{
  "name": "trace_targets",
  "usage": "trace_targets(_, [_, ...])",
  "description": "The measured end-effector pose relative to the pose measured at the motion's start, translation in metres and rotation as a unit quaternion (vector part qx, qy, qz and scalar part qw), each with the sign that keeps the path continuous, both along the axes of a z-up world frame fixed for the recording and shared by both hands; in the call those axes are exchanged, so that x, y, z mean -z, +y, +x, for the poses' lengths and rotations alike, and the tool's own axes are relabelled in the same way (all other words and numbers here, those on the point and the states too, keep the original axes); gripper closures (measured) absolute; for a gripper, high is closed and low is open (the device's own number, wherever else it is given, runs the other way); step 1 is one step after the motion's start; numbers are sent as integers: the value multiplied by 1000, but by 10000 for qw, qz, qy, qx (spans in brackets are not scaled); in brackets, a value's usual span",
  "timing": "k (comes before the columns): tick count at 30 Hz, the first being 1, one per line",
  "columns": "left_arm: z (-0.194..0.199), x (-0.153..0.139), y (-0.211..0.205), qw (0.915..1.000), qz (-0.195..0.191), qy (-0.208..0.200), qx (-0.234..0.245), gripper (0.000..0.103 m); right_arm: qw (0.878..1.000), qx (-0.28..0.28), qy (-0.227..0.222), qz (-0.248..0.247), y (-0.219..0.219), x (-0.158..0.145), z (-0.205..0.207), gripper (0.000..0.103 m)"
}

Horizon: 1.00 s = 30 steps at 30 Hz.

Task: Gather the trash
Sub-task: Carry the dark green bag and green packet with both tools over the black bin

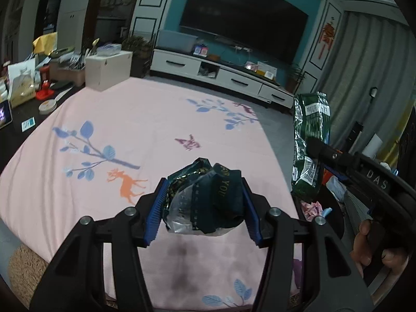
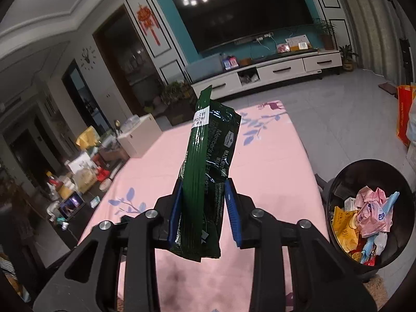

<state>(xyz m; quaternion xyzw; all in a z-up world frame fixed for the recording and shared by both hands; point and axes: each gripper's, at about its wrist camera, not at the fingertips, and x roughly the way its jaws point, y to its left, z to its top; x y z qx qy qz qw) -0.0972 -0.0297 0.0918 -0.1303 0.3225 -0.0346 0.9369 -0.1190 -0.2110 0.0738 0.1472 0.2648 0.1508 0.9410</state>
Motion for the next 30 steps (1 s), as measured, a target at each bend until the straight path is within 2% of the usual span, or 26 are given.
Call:
trace_targets(6, [-6,-9,-21,9995,17,-155,261,48,9977,485,-400,-256,-19,-19,-25,70])
trace_targets(16, [-4,-9,-65,9958,67,-153,905,47,9894,1123,-864,-303,-64,-38,-56,70])
trace_targets(23, [7,-11,-105,9901,91,-254,1380,47,9810,1729,-838,-265,-99,-37,-64,70])
trace_targets(30, [22,-10,-151,9810,78,-252,1921,47,9635,2597,-613,-227,-146,-25,-65,70])
